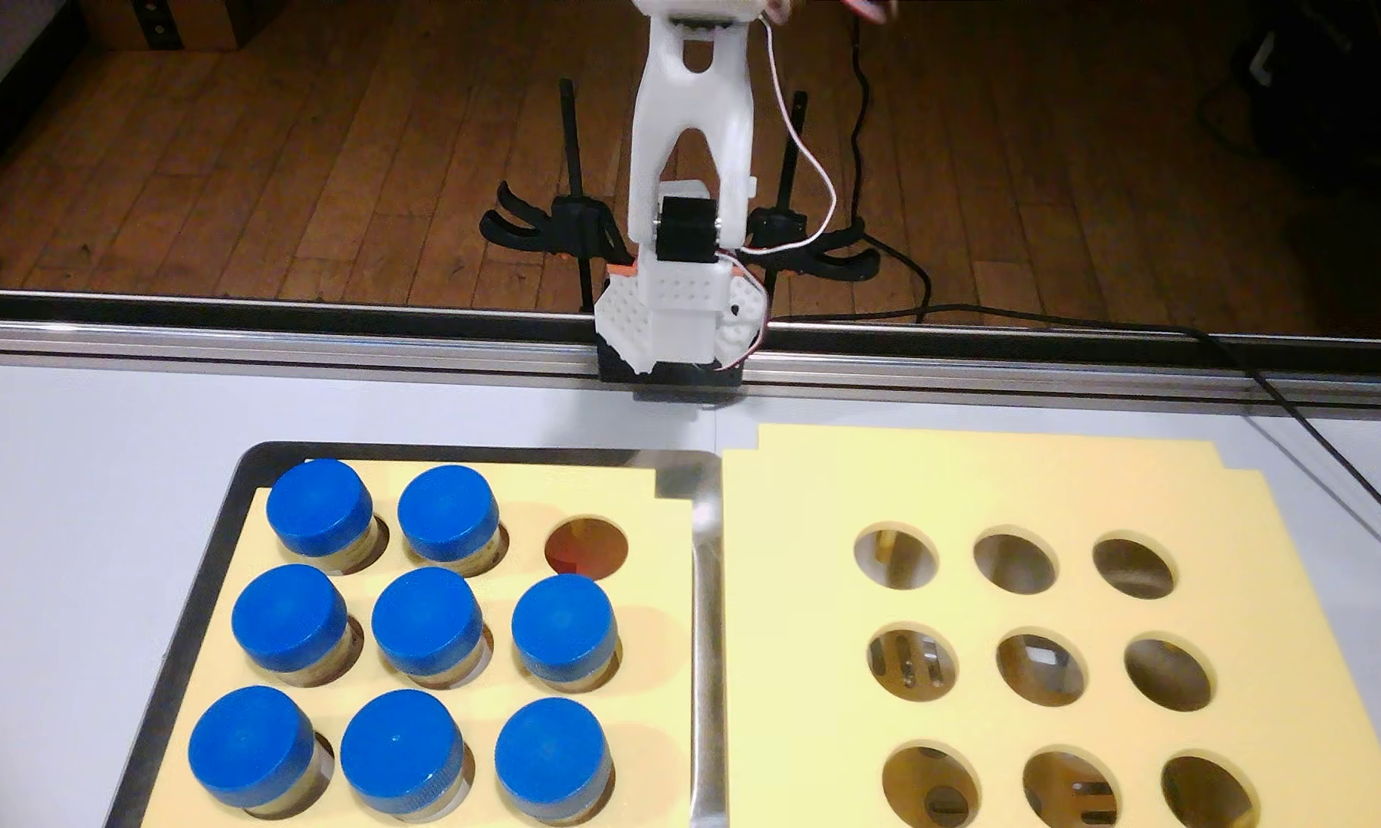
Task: Move the test tubes
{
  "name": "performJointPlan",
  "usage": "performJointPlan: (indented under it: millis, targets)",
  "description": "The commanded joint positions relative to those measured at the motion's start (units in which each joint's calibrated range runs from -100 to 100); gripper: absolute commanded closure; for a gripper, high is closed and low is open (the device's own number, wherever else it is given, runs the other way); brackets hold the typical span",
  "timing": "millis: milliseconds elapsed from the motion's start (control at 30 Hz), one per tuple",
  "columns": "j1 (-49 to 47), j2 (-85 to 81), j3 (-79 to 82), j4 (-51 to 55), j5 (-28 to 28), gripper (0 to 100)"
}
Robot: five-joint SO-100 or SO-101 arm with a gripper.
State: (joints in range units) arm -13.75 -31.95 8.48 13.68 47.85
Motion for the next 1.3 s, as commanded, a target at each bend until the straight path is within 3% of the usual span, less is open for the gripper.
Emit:
performJointPlan:
  millis: [0, 267, 400, 733, 1267]
  targets:
    - [-1.8, -3.0, 21.0, -0.4, -0.1, 77]
    - [12.2, -32.6, 52.4, -0.4, 0.3, 78]
    - [16.7, -36.3, 55.7, -0.4, 0.3, 78]
    - [17.3, -21.5, 56.5, -0.4, 0.4, 78]
    - [19.0, 4.9, 35.9, -0.4, 0.4, 78]
